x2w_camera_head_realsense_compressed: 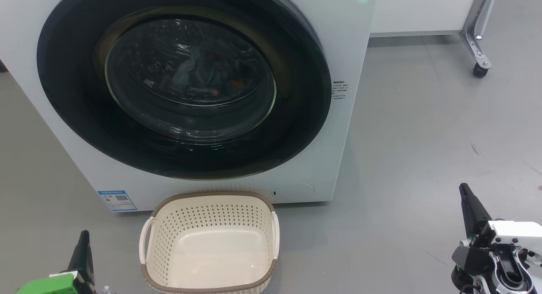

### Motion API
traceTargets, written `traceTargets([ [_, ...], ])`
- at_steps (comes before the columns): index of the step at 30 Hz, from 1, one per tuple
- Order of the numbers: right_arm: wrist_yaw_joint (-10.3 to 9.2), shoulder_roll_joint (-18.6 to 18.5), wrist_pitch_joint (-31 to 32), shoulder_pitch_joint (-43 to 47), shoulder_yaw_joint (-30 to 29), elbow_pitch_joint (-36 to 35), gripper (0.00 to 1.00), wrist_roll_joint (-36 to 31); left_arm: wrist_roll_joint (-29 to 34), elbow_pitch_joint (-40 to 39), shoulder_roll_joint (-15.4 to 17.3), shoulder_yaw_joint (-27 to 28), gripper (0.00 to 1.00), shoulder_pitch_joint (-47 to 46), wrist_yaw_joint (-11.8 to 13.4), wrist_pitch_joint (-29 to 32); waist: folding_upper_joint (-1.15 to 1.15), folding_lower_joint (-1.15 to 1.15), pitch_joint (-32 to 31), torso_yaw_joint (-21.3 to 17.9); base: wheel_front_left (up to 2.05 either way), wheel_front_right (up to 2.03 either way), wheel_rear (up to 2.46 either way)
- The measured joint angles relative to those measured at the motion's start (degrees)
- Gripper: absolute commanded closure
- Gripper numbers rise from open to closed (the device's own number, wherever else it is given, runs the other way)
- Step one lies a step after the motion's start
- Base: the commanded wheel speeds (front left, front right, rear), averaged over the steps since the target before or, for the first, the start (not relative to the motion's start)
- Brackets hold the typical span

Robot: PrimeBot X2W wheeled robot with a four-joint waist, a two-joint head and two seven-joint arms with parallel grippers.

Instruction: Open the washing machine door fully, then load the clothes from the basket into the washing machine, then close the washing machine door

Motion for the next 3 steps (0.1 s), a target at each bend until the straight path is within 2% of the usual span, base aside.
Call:
traceTargets([
  [3, 0.0, 0.0, 0.0, 0.0, 0.0, 0.0, 1.0, 0.0, 0.0, 0.0, 0.0, 0.0, 1.0, 0.0, 0.0, 0.0, 0.0, 0.0, 0.0, 0.0, 0.0, 0.0, 0.0],
])
